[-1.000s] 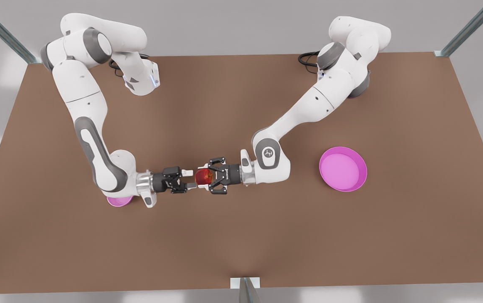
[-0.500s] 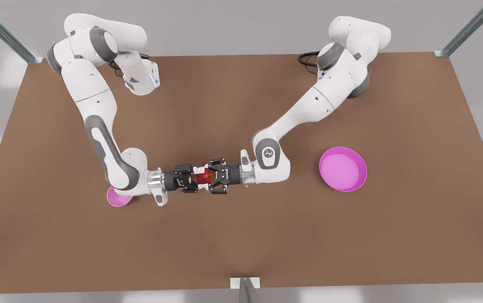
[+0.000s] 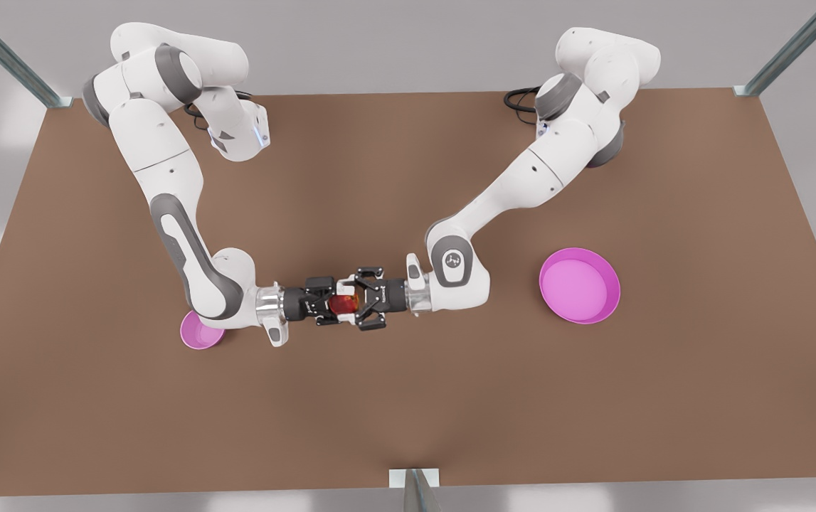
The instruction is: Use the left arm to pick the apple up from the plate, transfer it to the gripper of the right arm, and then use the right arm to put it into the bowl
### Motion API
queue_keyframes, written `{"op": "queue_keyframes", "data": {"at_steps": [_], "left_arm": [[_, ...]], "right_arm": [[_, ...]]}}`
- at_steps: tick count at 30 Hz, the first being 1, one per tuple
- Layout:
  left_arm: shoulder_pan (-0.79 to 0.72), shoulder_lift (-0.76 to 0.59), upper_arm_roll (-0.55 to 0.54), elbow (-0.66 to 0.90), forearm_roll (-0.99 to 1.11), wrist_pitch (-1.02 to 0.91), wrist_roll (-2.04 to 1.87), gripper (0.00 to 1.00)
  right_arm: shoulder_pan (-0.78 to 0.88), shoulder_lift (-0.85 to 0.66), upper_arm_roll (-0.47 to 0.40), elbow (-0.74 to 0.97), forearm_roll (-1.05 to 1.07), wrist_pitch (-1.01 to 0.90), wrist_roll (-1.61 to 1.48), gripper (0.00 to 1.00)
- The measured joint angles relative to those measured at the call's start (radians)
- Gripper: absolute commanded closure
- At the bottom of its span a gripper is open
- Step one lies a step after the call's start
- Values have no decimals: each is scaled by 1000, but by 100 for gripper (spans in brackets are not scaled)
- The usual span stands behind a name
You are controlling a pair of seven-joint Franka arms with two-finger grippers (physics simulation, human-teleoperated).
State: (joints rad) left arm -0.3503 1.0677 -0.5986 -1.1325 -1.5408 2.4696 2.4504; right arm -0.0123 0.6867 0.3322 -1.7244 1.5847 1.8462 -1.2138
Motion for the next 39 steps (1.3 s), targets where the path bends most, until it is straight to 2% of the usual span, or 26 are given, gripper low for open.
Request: {"op": "queue_keyframes", "data": {"at_steps": [5,8,10,13,17,21,23,24,25,26,28,38,39], "left_arm": [[29,-9,4,-2,3,-3,-14,0],[157,-68,9,-104,43,-43,-37,1],[329,-270,10,-286,274,-105,-116,1],[443,-481,12,-292,818,-276,-318,0],[502,-592,31,-152,1361,-632,-648,0],[544,-674,101,-94,1626,-900,-1016,0],[548,-677,125,-85,1679,-963,-1190,0],[517,-696,187,-92,1677,-976,-1273,0],[437,-736,327,-130,1644,-975,-1351,0],[342,-808,463,-234,1611,-955,-1425,0],[234,-916,580,-393,1569,-908,-1561,0],[202,-933,619,-433,1518,-821,-2053,0],[201,-933,619,-432,1517,-818,-2089,0]], "right_arm": [[-11,-3,-2,0,-9,0,-7,39],[-38,-6,-6,-3,-34,-5,-10,39],[-89,-3,-7,-4,-64,-19,-11,38],[-182,0,-11,-5,-127,-48,-13,38],[-323,-3,-11,-1,-294,-73,-15,38],[-435,-1,-14,43,-481,-94,-19,38],[-475,0,-19,57,-575,-100,-22,38],[-485,1,-26,66,-615,-102,-25,38],[-494,8,-33,72,-649,-103,-28,38],[-500,13,-39,79,-675,-104,-31,38],[-505,19,-44,115,-738,-102,-37,38],[-473,19,-10,170,-1106,17,-60,35],[-473,20,-7,170,-1130,25,-62,22]]}}
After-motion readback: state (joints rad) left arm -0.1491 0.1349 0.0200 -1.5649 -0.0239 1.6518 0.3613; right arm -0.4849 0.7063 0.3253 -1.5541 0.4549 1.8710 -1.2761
